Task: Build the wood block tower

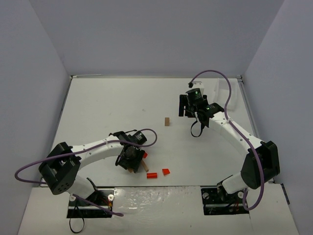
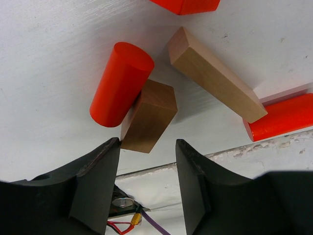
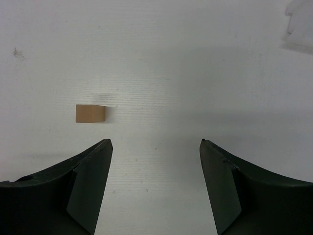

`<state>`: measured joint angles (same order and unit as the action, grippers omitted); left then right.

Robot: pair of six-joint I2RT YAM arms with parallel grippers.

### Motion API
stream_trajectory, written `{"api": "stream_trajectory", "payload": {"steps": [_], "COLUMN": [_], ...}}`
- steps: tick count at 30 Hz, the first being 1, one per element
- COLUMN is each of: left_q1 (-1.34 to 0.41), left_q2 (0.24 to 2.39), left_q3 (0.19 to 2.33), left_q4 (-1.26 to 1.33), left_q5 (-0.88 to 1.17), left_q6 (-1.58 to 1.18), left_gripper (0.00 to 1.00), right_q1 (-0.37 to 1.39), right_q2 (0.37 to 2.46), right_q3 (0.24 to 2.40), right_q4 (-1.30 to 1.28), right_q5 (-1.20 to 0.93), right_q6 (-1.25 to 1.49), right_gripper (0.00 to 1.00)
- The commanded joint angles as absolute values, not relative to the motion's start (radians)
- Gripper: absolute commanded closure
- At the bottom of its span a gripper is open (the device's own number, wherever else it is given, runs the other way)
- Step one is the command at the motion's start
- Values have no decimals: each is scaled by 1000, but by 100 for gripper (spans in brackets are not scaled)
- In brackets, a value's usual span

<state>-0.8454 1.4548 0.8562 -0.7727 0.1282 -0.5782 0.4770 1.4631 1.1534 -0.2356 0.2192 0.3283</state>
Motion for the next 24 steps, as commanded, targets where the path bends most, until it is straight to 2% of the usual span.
{"api": "stream_trajectory", "payload": {"steps": [1, 17, 24], "left_q1": [-856, -915, -931], "left_q2": [1446, 1418, 1384], "left_q3": [878, 884, 890], "left_q4": [-773, -779, -797], "left_q5": [105, 94, 88], "left_q6": [-596, -616, -624], "left_gripper": [57, 73, 86], "right_q1": [469, 468, 469], "right_q2": [1433, 1415, 1407], "right_q3": [1155, 1132, 1139], "right_q4": [-193, -184, -183], "right_q5": [219, 215, 205], "right_q6": [332, 330, 327], "right_gripper": [31, 31, 31]}}
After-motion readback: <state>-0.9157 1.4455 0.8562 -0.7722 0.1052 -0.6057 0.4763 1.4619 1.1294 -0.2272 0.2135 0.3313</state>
